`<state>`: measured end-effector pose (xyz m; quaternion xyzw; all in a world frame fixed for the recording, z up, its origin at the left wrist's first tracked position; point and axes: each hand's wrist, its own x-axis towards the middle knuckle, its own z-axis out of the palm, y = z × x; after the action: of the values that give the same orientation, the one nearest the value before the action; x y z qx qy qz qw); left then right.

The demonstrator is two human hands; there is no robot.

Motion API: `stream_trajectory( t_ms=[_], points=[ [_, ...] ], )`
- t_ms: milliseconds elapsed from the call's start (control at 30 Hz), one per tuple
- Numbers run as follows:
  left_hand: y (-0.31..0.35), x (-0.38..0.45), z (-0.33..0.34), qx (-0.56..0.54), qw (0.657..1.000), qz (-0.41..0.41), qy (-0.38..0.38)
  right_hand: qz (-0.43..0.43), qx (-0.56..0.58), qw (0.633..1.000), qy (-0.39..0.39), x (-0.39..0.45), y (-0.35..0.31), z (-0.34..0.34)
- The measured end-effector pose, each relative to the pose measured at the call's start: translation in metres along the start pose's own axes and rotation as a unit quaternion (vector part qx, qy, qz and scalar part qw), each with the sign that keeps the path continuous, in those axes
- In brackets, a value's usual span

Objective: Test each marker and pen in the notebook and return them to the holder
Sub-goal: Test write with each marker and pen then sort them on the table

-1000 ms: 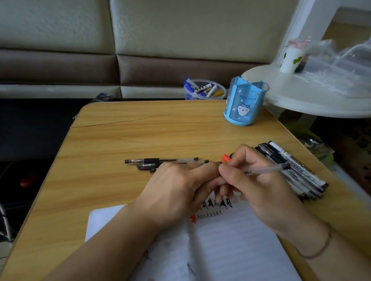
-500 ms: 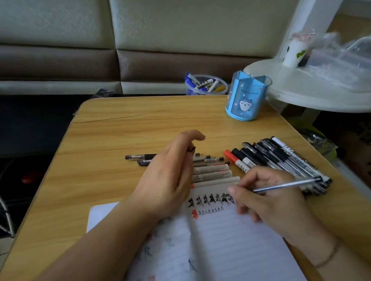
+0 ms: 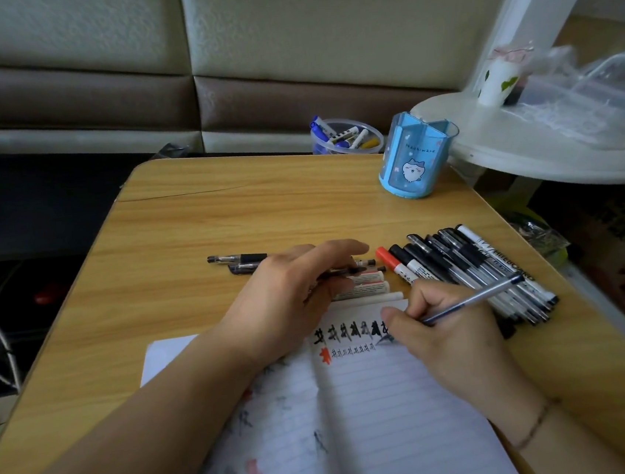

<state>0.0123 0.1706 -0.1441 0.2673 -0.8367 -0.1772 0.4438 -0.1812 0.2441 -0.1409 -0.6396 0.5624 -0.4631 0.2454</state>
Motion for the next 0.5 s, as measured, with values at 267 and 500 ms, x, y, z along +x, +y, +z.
stream_trajectory(
  t_ms=[267, 500],
  points=[
    [-0.0013, -0.0003, 0.0003, -0.004, 1.0, 0.01, 0.007, 0.01, -0.004, 1.0, 0.004, 0.0005, -0.0016, -0.0008],
    [0.0003, -0.0002, -0.0013, 0.007, 1.0, 0.01, 0.006, 0.031, 0.009, 0.999, -0.007, 0.0011, -0.0037, -0.0019]
  ],
)
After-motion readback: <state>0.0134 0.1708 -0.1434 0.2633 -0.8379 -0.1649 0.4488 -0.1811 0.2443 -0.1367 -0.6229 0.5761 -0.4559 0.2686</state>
